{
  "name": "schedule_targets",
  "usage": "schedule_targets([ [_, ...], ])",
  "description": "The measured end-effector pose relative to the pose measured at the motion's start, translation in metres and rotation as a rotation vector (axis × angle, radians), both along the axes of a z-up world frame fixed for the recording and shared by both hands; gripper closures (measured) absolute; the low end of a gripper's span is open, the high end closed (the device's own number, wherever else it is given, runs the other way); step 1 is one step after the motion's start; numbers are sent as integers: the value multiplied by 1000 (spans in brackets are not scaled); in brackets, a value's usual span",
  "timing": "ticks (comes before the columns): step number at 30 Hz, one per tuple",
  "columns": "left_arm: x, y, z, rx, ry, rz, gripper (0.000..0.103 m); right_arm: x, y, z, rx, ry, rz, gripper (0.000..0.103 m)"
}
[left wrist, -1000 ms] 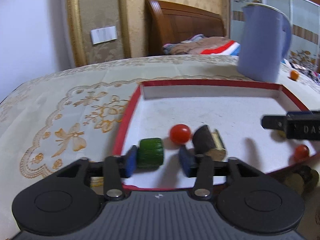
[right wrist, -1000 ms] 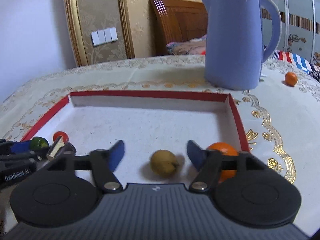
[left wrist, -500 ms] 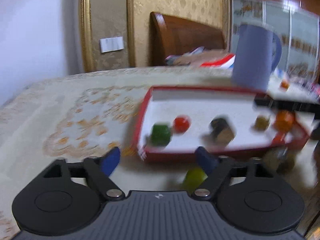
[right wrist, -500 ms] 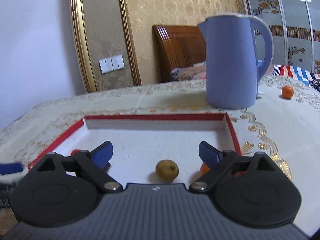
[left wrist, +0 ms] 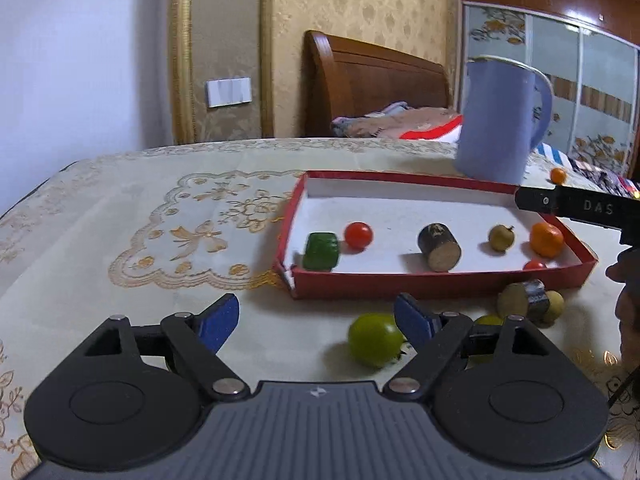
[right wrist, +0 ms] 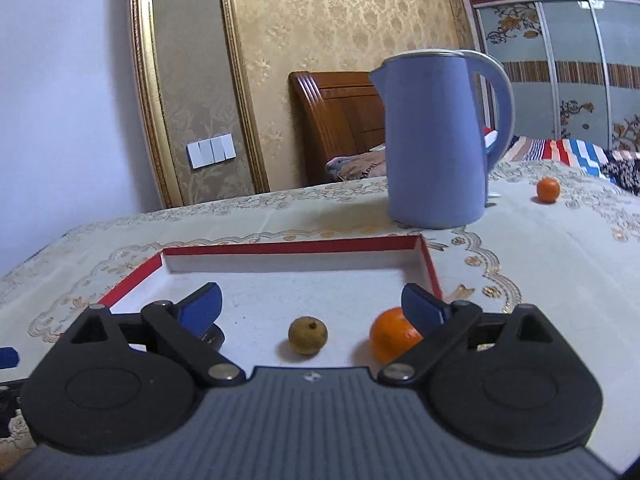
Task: Organize fruits
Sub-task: 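Withdraw both open grippers from the tray toward the fruits on the table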
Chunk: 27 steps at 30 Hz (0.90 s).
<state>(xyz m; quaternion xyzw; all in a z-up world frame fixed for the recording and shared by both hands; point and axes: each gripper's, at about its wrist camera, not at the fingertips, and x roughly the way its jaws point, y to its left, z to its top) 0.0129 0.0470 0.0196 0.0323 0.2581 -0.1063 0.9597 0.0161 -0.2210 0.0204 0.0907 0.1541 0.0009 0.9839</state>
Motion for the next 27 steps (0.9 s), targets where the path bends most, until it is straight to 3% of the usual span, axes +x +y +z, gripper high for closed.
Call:
schedule_targets([
  [5, -4, -6, -4, 52, -17, -8, 18, -18, -14, 0, 46, 13, -10, 7],
  [12, -3, -5, -10, 53, 8, -20, 18, -58, -23, -7, 11, 1, 2, 7],
  [21, -7, -9, -9, 60, 7, -55, 18, -68, -43, -20, 86, 47, 10, 7],
  [27, -2, -23, -12, 134, -10, -62, 18, -73, -45, -22, 89, 48, 11, 7],
])
